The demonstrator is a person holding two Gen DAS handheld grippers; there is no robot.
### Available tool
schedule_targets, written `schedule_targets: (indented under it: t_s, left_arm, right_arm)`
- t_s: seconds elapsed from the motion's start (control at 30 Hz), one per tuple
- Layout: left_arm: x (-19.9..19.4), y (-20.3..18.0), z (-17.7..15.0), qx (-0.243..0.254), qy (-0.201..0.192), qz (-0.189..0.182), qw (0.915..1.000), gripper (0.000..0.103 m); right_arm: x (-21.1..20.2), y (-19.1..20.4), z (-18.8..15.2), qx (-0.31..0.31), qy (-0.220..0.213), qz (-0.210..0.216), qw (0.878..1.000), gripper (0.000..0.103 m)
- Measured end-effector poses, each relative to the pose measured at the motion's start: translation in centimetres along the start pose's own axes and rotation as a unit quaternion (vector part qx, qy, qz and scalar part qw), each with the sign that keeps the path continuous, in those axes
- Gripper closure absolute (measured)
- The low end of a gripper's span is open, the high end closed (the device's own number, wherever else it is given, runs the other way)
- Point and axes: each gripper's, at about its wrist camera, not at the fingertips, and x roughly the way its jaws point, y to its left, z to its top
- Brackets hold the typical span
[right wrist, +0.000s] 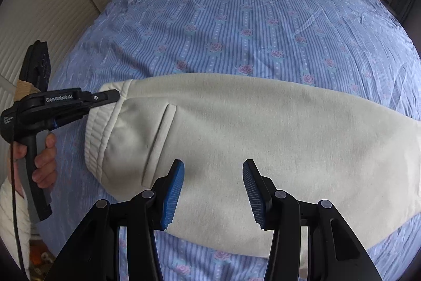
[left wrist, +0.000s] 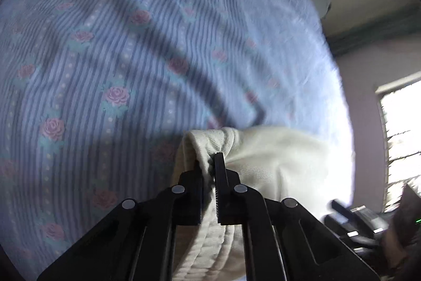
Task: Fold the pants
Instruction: 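Release the waistband from the left tool and raise both tools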
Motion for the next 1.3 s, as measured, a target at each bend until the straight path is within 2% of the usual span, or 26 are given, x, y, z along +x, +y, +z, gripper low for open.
schedule_targets:
  t_s: [0.07, 0.1, 0.17, 0.23, 0.3, 0.4, 0.53, 0.73, 0.9, 1.1, 1.23, 1.3]
  left_arm:
    - [-0.1, -0.8, 0.2, 0.013, 0.003, 0.029, 0.9995, 0.082]
    - [-0.8, -1.1, 0.4, 0.010, 0.001, 0.048, 0.9988, 0.074]
    - [-3.0, -2.0, 0.5, 0.019, -0.019, 0.097, 0.9949, 0.066]
    - [-5.5, -4.0, 0.0, 0.062, -0.038, 0.131, 0.9887, 0.053]
    - [-8.3, -6.5, -1.1, 0.113, -0.045, 0.158, 0.9800, 0.043]
    - [-12.1, -10.0, -3.3, 0.175, -0.045, 0.178, 0.9673, 0.034]
    - [-14.8, -15.3, -6.4, 0.207, -0.044, 0.135, 0.9679, 0.029]
    - [-14.4, -25.1, -9.2, 0.248, -0.054, 0.057, 0.9656, 0.028]
    - [-12.6, -33.6, -11.8, 0.289, -0.068, 0.008, 0.9549, 0.028]
    - [-9.0, -44.9, -15.2, 0.336, -0.072, -0.015, 0.9391, 0.026]
    - [-6.0, -52.7, -17.2, 0.340, -0.080, -0.027, 0.9368, 0.023]
    - [-4.1, -55.9, -17.5, 0.334, -0.079, -0.048, 0.9378, 0.022]
  right_arm:
    - [-0.2, -0.2, -0.1, 0.004, 0.000, 0.000, 1.000, 0.055]
    - [-0.5, -0.4, -0.2, 0.007, 0.000, -0.003, 1.000, 0.055]
    - [-1.2, -0.8, -0.3, 0.014, -0.002, -0.004, 1.000, 0.055]
    - [-2.3, -1.4, -0.5, 0.025, -0.006, -0.005, 1.000, 0.055]
    - [-3.8, -2.4, -0.8, 0.039, -0.012, 0.002, 0.999, 0.054]
    - [-6.7, -4.0, -1.6, 0.057, -0.025, 0.013, 0.998, 0.053]
    - [-11.9, -6.5, -3.6, 0.079, -0.058, 0.024, 0.995, 0.045]
    - [-19.4, -12.1, -8.0, 0.143, -0.124, -0.003, 0.982, 0.045]
    - [-24.2, -18.3, -12.3, 0.194, -0.153, -0.030, 0.968, 0.045]
    - [-28.2, -27.0, -17.6, 0.249, -0.173, -0.085, 0.949, 0.045]
    - [-30.1, -34.0, -20.5, 0.277, -0.181, -0.090, 0.939, 0.045]
    - [-30.4, -37.6, -21.2, 0.281, -0.176, -0.093, 0.939, 0.045]
